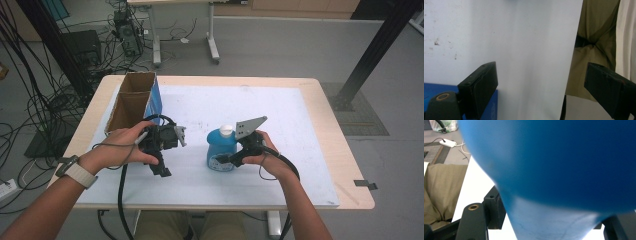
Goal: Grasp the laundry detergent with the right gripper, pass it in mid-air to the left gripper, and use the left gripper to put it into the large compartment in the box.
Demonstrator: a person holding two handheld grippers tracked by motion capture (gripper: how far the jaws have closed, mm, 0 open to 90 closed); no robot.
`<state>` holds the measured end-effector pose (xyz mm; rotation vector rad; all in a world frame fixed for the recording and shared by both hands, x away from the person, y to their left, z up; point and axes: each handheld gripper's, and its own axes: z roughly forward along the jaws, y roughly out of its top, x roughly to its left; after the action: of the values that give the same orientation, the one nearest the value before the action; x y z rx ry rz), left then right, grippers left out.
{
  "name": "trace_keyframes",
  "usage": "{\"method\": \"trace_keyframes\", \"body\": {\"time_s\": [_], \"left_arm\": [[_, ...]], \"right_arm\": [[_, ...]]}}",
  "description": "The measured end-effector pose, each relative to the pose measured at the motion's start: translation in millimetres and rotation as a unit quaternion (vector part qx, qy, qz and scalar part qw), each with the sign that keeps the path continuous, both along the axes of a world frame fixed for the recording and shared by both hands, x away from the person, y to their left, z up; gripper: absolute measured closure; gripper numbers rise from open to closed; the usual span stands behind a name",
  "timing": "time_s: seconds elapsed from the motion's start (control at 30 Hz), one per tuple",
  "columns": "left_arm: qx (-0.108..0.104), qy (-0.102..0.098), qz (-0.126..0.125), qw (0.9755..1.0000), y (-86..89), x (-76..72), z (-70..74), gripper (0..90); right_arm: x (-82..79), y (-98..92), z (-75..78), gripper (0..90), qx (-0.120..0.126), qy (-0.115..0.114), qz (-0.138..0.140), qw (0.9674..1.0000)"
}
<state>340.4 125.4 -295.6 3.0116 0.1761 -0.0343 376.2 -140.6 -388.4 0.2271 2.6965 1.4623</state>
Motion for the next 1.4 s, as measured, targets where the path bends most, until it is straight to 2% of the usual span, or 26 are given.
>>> {"method": "trace_keyframes", "body": {"time_s": [0.7,1.4], "left_arm": [[-0.005,0.000,0.004,1.0000,0.8,0.1,-0.4,12.4],[-0.001,0.001,0.003,1.0000,0.0,0.5,-0.8,12.4]], "right_arm": [[-0.4,-0.5,-3.5,36.0,0.004,-0.005,-0.004,1.0000],[0.9,-0.5,-6.1,41.8,0.015,-0.007,0.000,0.9999]]}}
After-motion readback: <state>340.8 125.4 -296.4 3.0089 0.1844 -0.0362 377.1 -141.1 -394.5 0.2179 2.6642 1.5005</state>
